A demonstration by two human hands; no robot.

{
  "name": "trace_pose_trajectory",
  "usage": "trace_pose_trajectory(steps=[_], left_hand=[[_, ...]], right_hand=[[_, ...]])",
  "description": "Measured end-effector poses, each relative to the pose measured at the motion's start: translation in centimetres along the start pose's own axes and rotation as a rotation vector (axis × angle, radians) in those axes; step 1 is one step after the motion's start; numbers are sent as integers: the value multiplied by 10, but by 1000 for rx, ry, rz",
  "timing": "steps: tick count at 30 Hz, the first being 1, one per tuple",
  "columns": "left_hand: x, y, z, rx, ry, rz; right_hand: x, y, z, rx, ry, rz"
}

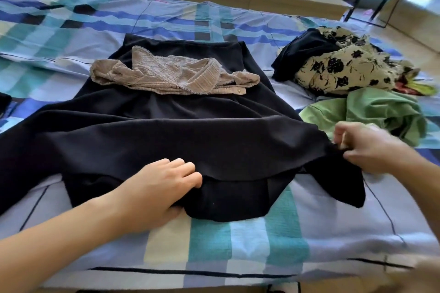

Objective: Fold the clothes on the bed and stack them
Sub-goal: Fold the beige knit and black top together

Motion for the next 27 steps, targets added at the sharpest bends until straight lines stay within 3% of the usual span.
trace_pose_trajectory(steps=[3,5,6,9,11,14,16,18,20,23,27], left_hand=[[-2,-2,13,-112,62,-27],[-1,-4,16,-154,133,-81],[0,-5,16,-157,185,-84],[0,-6,15,-109,253,-119],[1,-6,20,-74,251,-128],[-1,-9,32,-28,208,-174],[-2,-11,34,3,204,-188],[-3,-9,34,11,263,-149],[-2,-7,38,14,339,-121],[5,-6,41,-19,393,-115],[24,4,16,-2,358,-210]], right_hand=[[31,-2,38,-97,-179,540],[39,-5,70,-151,-194,729],[40,-3,74,-172,-112,743],[41,15,30,-174,-28,675],[42,25,-12,136,-118,573],[14,39,-66,590,-347,-32],[-17,43,-92,726,-214,-251],[-46,40,-104,784,66,-249],[-60,35,-112,835,196,-177],[-63,28,-117,895,140,-136],[-70,16,-90,765,175,-251]])
Point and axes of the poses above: each hand's wrist, its own y-axis away from the middle knuckle, its own x-axis out of the back of the hand, z = x × y, the point moved 2 cm from there along -y, towards the middle knuckle, and after that the axes turned 9 degrees about x, right-handed, at the moved point
